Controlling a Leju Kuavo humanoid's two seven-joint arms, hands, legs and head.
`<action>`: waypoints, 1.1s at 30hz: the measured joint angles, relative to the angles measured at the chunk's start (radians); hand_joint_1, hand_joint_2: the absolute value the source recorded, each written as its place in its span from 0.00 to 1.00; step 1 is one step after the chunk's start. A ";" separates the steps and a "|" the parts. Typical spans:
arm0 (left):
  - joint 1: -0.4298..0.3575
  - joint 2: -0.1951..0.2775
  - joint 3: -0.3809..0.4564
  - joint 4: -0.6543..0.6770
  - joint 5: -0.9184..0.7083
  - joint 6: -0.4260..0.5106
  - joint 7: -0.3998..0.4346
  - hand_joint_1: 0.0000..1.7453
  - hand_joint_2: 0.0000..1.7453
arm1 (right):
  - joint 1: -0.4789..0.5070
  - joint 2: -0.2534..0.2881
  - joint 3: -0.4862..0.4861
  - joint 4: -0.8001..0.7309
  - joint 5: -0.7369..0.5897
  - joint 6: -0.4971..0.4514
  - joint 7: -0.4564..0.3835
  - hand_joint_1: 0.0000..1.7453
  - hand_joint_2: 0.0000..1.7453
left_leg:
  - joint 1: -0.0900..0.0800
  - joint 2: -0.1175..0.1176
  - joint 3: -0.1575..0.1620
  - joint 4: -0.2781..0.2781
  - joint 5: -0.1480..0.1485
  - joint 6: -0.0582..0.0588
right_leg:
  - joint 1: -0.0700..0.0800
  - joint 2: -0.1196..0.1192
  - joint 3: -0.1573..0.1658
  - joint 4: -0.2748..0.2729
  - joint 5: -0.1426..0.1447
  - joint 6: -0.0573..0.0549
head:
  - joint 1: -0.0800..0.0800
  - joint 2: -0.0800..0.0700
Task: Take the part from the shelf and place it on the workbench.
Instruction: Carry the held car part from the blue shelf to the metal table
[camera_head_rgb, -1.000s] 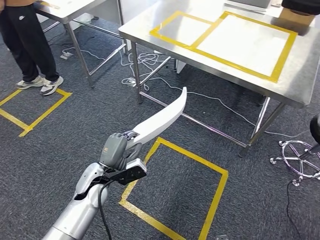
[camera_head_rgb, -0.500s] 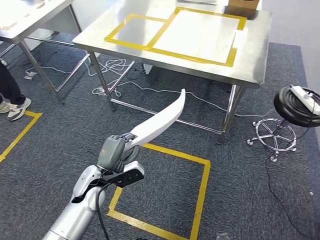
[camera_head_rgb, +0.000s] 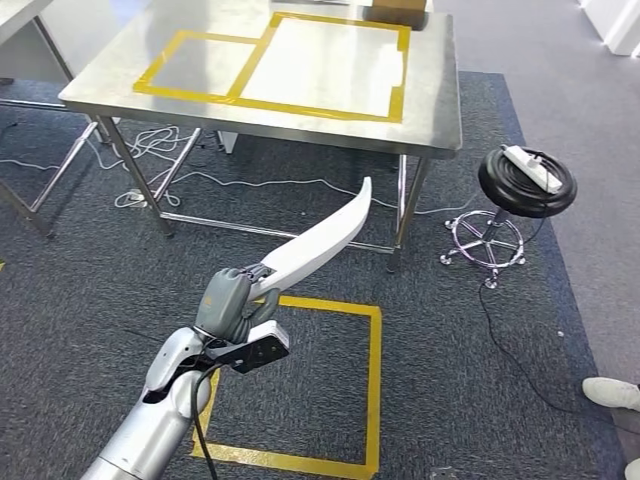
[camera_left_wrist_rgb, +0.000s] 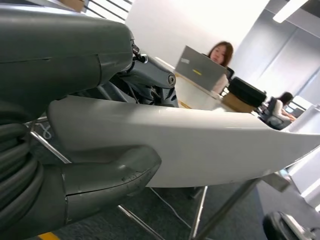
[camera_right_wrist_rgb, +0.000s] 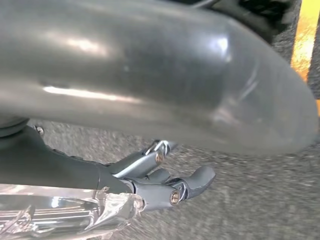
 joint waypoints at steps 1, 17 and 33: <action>0.000 0.000 0.000 0.000 0.000 0.000 0.000 1.00 1.00 | 0.001 0.000 0.000 0.000 0.000 0.000 0.000 0.00 0.00 | -0.001 0.015 0.003 0.000 -0.002 0.000 | 0.000 -0.003 0.004 -0.004 0.012 -0.001 | 0.000 0.000; 0.001 0.006 0.000 -0.003 -0.003 -0.005 0.000 1.00 1.00 | -0.005 0.001 0.002 -0.001 0.010 -0.005 -0.006 0.00 0.00 | -0.005 -0.015 -0.112 0.238 -0.094 -0.051 | 0.001 0.011 0.148 -0.276 0.130 -0.058 | -0.010 0.000; 0.002 0.004 0.002 -0.005 -0.008 -0.008 0.002 1.00 1.00 | 0.004 0.001 0.002 -0.002 0.011 -0.006 -0.005 0.00 0.00 | 0.000 -0.033 -0.020 0.007 0.013 -0.026 | 0.003 0.029 0.150 -0.292 0.142 -0.021 | -0.008 0.000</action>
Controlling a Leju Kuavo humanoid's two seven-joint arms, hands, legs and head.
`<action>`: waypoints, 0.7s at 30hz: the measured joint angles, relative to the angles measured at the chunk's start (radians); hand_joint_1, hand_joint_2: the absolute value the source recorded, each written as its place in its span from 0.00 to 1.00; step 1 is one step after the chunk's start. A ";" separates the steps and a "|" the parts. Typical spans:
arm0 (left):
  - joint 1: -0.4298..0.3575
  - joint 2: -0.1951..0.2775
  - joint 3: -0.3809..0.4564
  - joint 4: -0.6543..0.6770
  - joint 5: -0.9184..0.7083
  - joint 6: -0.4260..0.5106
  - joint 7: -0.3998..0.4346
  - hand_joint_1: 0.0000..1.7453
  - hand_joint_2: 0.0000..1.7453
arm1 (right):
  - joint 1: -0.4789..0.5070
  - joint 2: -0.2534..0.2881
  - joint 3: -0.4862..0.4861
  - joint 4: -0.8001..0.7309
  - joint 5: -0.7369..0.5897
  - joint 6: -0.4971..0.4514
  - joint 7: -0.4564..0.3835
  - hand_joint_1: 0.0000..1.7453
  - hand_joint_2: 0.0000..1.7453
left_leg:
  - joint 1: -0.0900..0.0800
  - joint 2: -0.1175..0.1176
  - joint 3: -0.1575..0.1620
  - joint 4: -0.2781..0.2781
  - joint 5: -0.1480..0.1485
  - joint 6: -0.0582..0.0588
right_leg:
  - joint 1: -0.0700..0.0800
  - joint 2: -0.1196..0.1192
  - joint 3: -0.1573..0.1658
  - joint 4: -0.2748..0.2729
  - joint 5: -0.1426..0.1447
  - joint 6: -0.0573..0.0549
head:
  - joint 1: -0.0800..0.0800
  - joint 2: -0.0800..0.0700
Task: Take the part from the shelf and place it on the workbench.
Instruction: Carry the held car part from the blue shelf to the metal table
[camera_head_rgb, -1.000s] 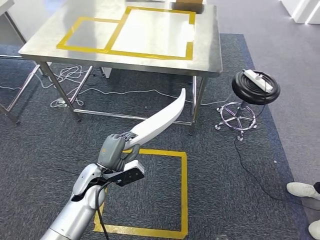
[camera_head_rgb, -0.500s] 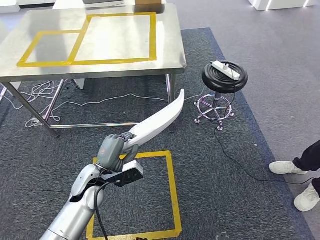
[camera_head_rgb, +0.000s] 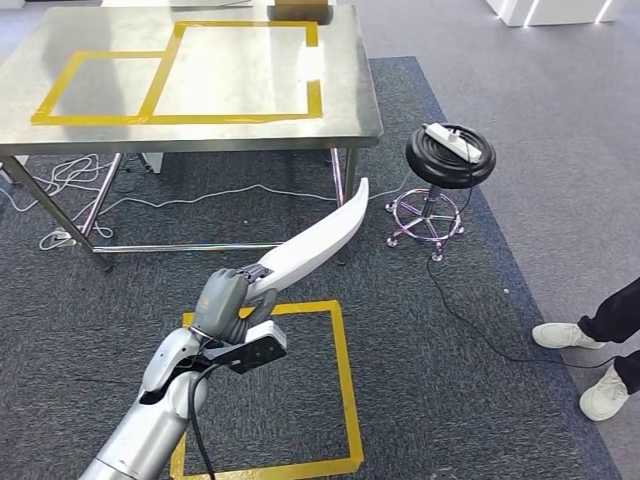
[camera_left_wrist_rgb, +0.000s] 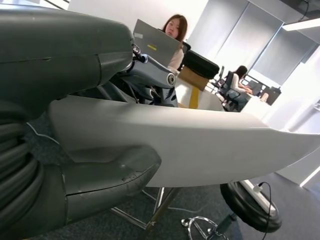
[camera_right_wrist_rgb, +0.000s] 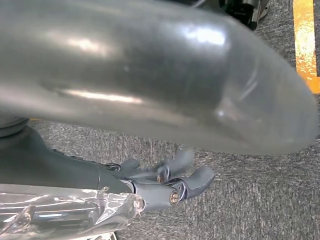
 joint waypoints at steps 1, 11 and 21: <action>0.000 0.000 0.000 0.000 -0.001 0.000 0.000 1.00 1.00 | 0.000 0.000 0.000 0.000 0.000 0.000 0.000 0.00 0.00 | 0.000 0.000 0.000 0.000 0.000 0.000 | 0.000 0.000 0.000 0.000 0.000 0.002 | 0.000 0.000; 0.001 0.000 0.000 0.000 -0.005 0.000 0.001 1.00 1.00 | 0.001 0.000 0.000 0.000 0.004 0.001 0.000 0.00 0.00 | 0.000 0.000 0.001 -0.006 0.003 -0.003 | 0.000 0.000 -0.005 0.002 -0.001 0.004 | 0.000 0.000; 0.004 0.000 0.000 0.000 -0.007 -0.001 0.002 1.00 1.00 | 0.002 0.000 0.000 0.000 0.003 0.003 -0.004 0.00 0.00 | 0.001 0.000 0.001 -0.006 0.004 -0.004 | 0.000 0.000 -0.006 0.004 -0.001 0.003 | 0.000 0.000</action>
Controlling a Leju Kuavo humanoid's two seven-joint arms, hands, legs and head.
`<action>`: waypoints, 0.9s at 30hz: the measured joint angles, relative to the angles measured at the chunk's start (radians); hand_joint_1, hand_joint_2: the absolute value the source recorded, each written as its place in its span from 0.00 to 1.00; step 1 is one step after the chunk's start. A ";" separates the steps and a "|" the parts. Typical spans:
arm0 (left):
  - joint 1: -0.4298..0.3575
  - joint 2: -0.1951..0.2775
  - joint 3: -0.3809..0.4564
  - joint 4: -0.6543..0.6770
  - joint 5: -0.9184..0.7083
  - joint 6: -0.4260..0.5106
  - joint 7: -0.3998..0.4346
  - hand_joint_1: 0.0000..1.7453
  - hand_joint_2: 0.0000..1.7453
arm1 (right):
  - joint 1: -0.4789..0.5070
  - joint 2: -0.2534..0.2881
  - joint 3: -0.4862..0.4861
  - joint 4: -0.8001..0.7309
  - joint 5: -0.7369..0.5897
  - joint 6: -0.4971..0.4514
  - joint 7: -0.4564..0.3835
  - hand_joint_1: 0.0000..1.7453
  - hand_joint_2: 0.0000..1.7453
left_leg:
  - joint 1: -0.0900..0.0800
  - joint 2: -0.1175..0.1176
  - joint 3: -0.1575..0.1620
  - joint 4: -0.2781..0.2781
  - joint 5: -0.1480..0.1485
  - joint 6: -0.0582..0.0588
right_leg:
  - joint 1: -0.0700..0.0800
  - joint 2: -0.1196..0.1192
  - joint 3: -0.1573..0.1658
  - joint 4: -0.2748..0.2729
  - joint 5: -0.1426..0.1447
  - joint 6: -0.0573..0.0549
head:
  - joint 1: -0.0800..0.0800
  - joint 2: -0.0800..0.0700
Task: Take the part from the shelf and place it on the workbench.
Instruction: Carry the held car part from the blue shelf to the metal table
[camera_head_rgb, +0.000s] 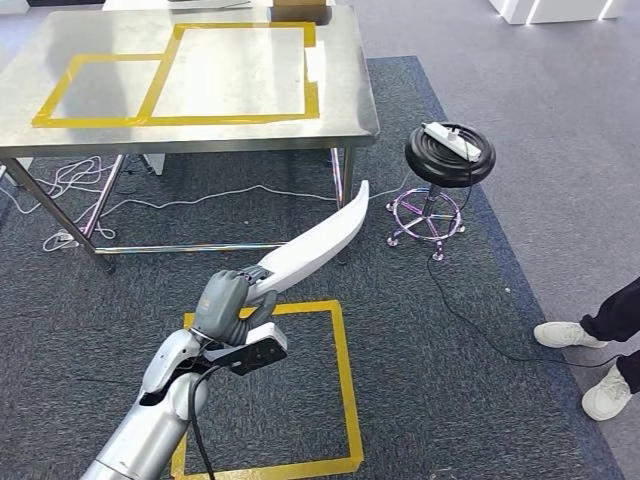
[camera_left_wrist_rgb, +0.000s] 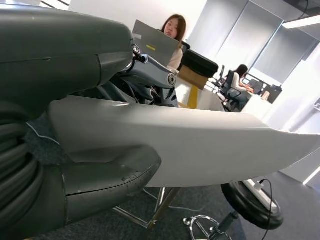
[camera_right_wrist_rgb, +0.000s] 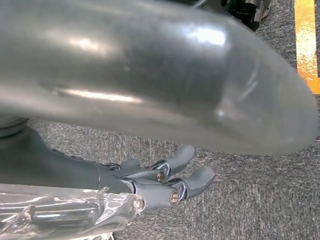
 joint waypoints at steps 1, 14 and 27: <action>0.000 0.000 0.000 0.000 0.000 0.000 0.000 1.00 1.00 | 0.000 0.000 0.000 0.000 0.001 0.000 0.000 0.00 0.00 | 0.000 0.000 0.000 0.000 0.000 0.000 | 0.000 0.000 0.000 0.000 0.000 0.000 | 0.000 0.000; 0.000 0.002 0.000 -0.002 0.000 -0.006 0.000 1.00 1.00 | 0.002 0.002 0.003 0.000 0.014 0.006 0.010 0.00 0.00 | -0.008 -0.001 -0.001 -0.001 -0.001 0.014 | -0.009 0.000 0.003 -0.005 0.003 0.010 | 0.000 0.000; 0.003 -0.001 0.002 -0.004 -0.003 -0.009 0.002 1.00 1.00 | 0.001 0.005 0.004 0.000 0.022 0.012 0.018 0.00 0.00 | 0.015 -0.060 0.009 -0.013 0.010 -0.014 | -0.027 0.017 0.029 0.025 -0.042 0.031 | 0.006 0.000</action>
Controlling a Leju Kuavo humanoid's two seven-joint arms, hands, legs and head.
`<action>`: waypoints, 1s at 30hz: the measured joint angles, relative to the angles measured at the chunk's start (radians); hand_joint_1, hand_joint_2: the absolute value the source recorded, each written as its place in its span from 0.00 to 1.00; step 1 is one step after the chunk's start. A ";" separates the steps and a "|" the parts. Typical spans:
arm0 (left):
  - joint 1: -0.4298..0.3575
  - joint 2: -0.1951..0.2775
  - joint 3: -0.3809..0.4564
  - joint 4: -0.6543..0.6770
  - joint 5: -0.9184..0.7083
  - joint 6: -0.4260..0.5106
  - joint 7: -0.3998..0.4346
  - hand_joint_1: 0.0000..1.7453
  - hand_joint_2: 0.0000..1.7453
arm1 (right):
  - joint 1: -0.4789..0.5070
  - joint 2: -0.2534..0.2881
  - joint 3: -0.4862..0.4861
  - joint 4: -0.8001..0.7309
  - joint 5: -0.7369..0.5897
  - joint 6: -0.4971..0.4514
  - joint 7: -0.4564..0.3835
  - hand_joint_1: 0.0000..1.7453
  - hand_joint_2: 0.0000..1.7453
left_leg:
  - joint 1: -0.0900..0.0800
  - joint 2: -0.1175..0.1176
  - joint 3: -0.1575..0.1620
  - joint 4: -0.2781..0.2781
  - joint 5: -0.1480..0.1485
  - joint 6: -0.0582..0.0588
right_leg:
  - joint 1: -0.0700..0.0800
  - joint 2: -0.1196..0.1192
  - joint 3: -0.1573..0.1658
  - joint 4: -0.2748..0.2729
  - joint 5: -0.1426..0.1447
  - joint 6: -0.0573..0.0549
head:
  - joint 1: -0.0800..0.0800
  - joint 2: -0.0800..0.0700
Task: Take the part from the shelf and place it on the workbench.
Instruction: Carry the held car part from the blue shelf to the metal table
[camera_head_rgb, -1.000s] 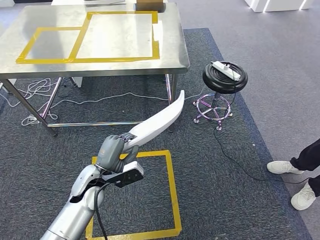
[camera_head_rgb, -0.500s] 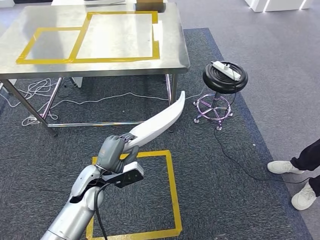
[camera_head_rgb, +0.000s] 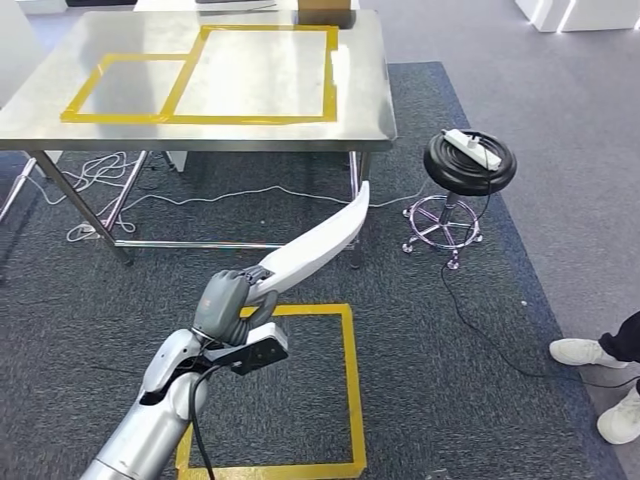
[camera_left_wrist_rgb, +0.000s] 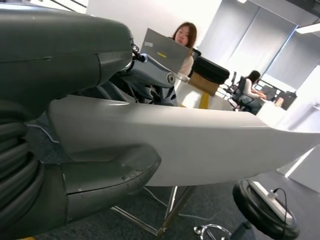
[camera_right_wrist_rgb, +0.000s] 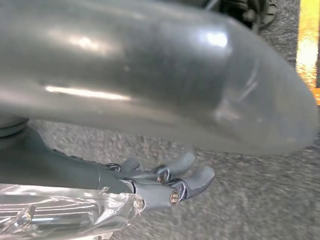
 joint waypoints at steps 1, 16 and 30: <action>0.000 0.000 0.000 0.000 0.000 0.000 0.000 1.00 1.00 | 0.000 0.001 0.000 0.000 0.000 0.000 0.000 0.00 0.00 | 0.000 -0.006 -0.002 -0.002 0.003 -0.007 | 0.002 0.003 0.004 -0.005 -0.005 -0.010 | -0.001 0.000; 0.000 0.001 0.000 -0.007 -0.001 0.000 0.001 1.00 1.00 | -0.001 0.002 0.000 0.000 -0.016 0.003 -0.014 0.00 0.00 | -0.020 0.068 -0.006 0.010 -0.003 0.006 | 0.032 -0.057 0.000 -0.003 -0.003 -0.063 | -0.011 0.000; 0.003 0.000 0.001 -0.007 -0.002 0.000 0.001 1.00 1.00 | 0.001 0.001 0.000 0.000 -0.017 0.004 -0.014 0.00 0.00 | -0.023 0.065 -0.008 0.003 0.000 0.018 | 0.033 -0.061 0.009 -0.030 0.011 -0.046 | -0.010 0.000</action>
